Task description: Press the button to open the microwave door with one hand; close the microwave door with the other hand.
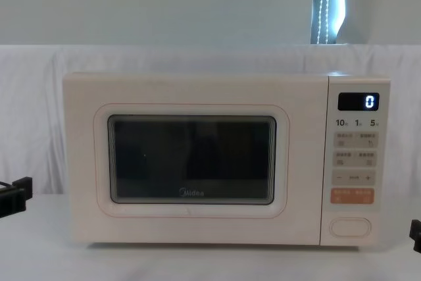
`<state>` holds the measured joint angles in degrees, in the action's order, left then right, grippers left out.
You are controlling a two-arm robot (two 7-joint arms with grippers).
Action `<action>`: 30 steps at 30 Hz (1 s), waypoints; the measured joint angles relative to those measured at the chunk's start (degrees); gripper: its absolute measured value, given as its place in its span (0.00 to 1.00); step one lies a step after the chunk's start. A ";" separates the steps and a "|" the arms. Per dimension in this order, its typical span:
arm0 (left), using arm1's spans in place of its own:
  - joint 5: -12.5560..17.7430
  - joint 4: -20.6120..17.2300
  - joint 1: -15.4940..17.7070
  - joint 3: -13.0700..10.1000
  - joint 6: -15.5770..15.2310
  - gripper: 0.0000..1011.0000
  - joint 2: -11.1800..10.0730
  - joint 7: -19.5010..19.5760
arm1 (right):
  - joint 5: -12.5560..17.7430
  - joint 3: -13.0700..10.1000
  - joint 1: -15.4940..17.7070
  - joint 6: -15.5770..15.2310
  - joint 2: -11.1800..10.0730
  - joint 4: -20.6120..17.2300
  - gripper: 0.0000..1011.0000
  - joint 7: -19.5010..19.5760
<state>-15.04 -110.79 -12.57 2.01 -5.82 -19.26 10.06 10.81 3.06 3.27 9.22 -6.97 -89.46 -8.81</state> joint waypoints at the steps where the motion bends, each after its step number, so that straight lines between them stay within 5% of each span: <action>1: 0.00 -0.01 0.00 0.00 -0.01 0.99 -0.01 0.00 | 0.00 0.00 0.00 0.00 0.00 0.00 0.99 0.00; 30: -0.10 -0.18 0.09 0.00 -0.13 0.99 -0.12 0.12 | 0.00 0.00 0.00 0.00 0.00 0.00 0.99 0.00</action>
<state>-15.13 -110.97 -12.49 2.01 -5.95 -19.38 10.18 10.81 3.06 3.26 9.22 -6.97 -89.46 -8.81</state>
